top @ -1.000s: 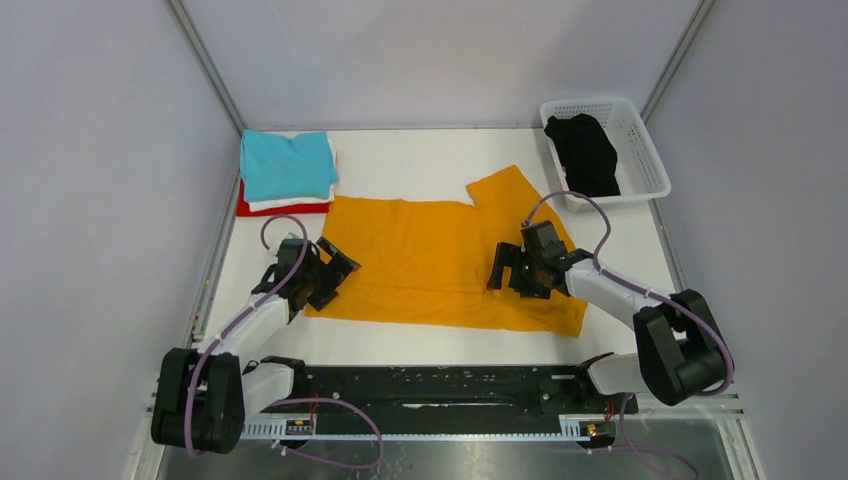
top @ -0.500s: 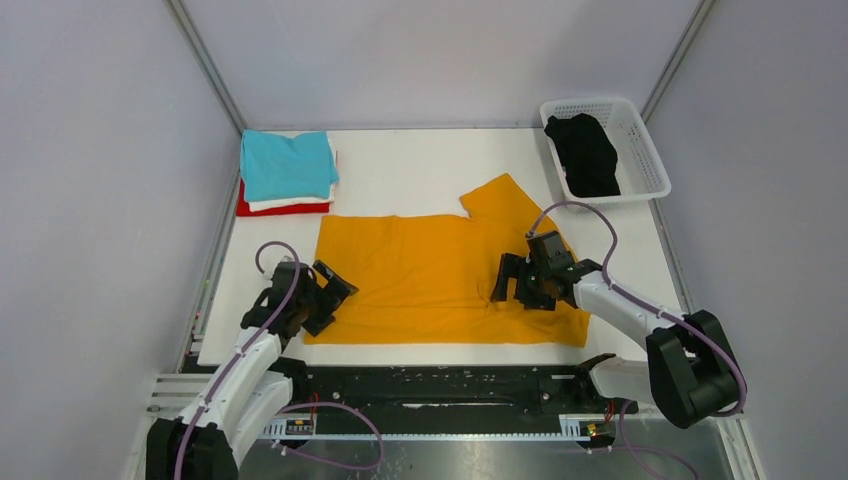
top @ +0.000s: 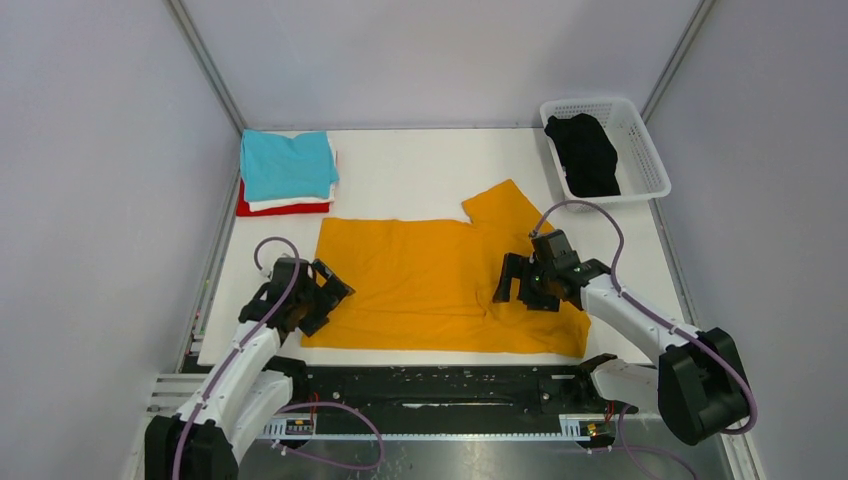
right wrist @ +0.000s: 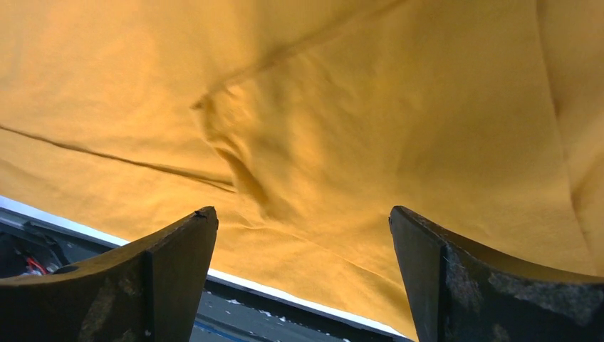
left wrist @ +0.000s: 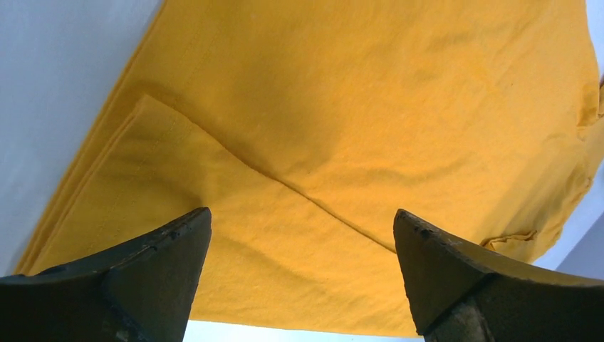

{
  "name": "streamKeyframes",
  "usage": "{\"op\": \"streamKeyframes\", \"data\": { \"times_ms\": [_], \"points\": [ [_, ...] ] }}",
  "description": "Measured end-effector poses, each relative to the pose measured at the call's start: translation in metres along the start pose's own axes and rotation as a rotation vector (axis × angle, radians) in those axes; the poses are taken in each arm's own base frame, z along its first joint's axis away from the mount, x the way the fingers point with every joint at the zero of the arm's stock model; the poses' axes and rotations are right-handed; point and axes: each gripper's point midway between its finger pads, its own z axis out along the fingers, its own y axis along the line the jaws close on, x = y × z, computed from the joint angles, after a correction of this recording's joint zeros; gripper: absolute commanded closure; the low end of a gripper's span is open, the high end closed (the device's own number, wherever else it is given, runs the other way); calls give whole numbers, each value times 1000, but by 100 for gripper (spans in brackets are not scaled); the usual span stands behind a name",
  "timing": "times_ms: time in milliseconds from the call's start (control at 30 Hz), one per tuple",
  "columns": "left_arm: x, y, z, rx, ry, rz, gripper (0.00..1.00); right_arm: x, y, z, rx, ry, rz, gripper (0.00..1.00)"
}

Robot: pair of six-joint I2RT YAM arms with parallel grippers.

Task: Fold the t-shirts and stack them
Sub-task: Grab the side of the flattened tshirt furthest away from the robot with both arms

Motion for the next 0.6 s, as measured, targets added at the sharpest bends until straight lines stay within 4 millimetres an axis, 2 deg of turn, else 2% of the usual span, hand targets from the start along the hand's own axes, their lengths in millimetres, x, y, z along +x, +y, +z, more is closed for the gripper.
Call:
{"op": "streamKeyframes", "data": {
  "times_ms": [133, 233, 300, 433, 600],
  "points": [
    [-22, -14, -6, -45, -41, 41, 1, -29, 17, -14, -21, -82, -15, 1],
    [-51, -36, -7, -77, -90, 79, 1, -46, 26, -23, -35, -137, -32, 1],
    [-72, -52, -2, -102, -111, 102, 1, -51, 27, -24, -37, -151, -43, 1],
    [-121, -77, 29, -173, -120, 144, 3, -48, 24, -20, -25, -133, -63, 0],
    [-182, -101, 91, -252, -119, 219, 6, -42, 20, -10, -10, -84, -81, 0]
  ]
}}
